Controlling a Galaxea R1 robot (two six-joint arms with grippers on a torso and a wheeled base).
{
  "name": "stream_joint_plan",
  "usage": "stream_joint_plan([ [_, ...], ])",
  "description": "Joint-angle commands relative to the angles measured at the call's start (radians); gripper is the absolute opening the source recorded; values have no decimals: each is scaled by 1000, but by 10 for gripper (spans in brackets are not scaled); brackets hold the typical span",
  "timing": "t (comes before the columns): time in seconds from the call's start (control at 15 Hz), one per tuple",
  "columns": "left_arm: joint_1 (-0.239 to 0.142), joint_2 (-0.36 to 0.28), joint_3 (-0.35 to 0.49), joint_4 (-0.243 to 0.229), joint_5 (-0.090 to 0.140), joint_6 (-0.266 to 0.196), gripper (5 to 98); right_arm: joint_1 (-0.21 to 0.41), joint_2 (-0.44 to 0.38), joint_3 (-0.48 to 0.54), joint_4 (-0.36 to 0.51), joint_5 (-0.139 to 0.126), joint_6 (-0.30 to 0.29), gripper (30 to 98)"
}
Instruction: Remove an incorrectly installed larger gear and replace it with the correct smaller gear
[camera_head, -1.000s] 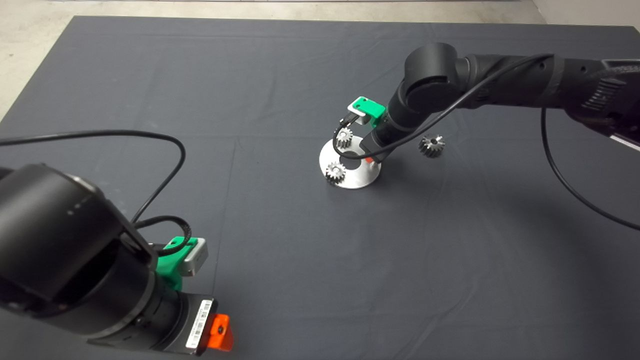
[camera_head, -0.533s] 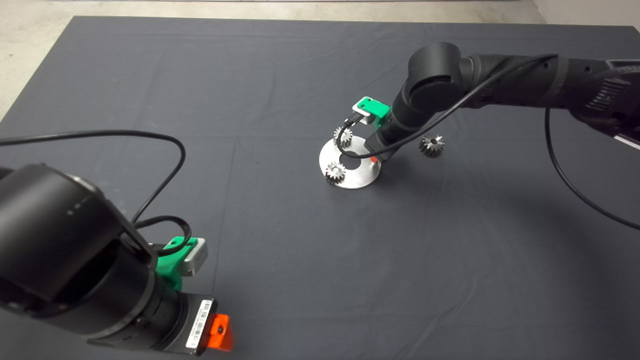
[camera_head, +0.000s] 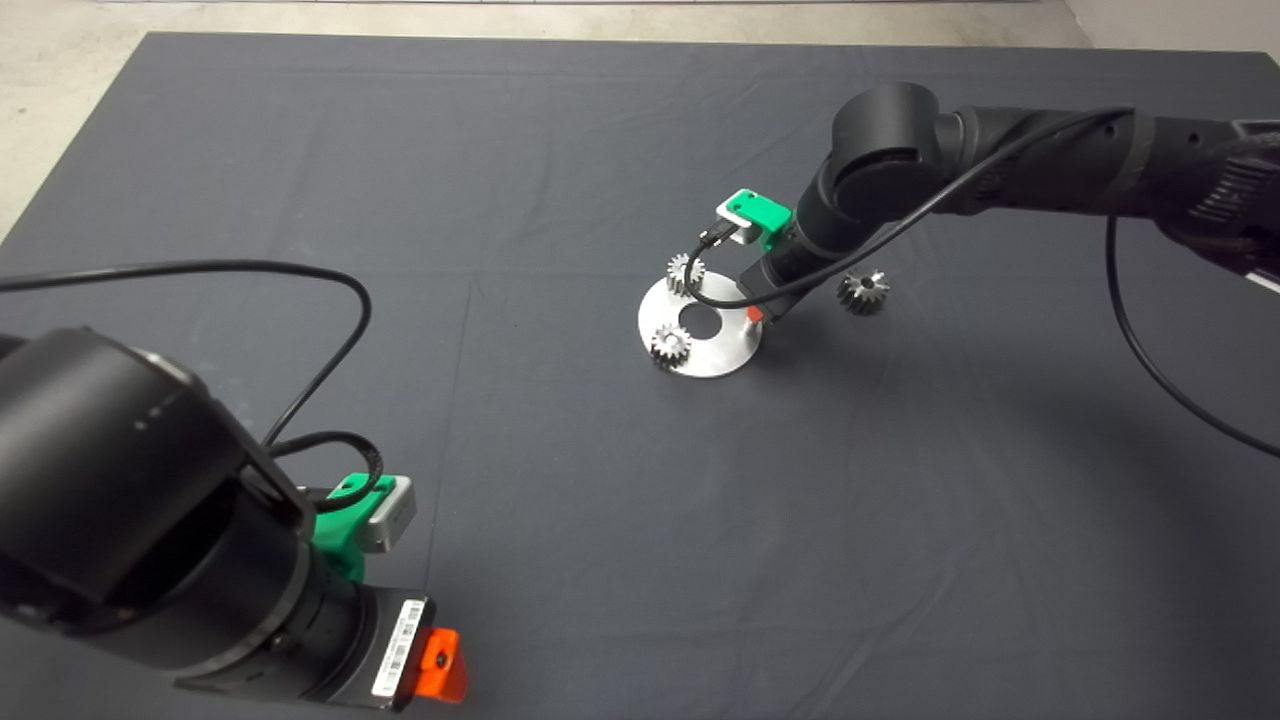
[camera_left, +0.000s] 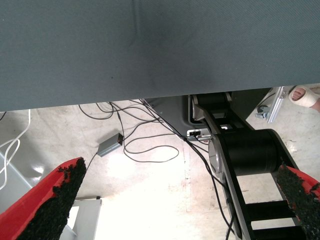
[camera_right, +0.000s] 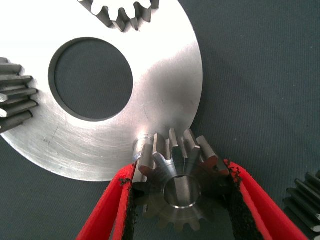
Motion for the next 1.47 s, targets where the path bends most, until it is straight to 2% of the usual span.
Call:
stream_joint_plan([
  [0.0, -6, -5, 17, -19, -2, -3, 982, 25, -9, 7, -24, 41, 21, 404],
  [0.27, -6, -3, 17, -19, -2, -3, 982, 24, -15, 9, -21, 78, 48, 403],
  [0.47, -6, -3, 17, -19, -2, -3, 982, 24, -15, 12, -21, 83, 51, 403],
  [0.6, -6, -3, 17, -19, -2, -3, 982, 22, -12, 12, -20, 95, 58, 403],
  [0.93, -6, -3, 16, -19, -2, -3, 982, 21, 0, 12, -17, 94, 55, 403],
  [1.4, -4, -4, 17, -19, -2, -5, 982, 19, 19, 4, 1, 74, 49, 403],
])
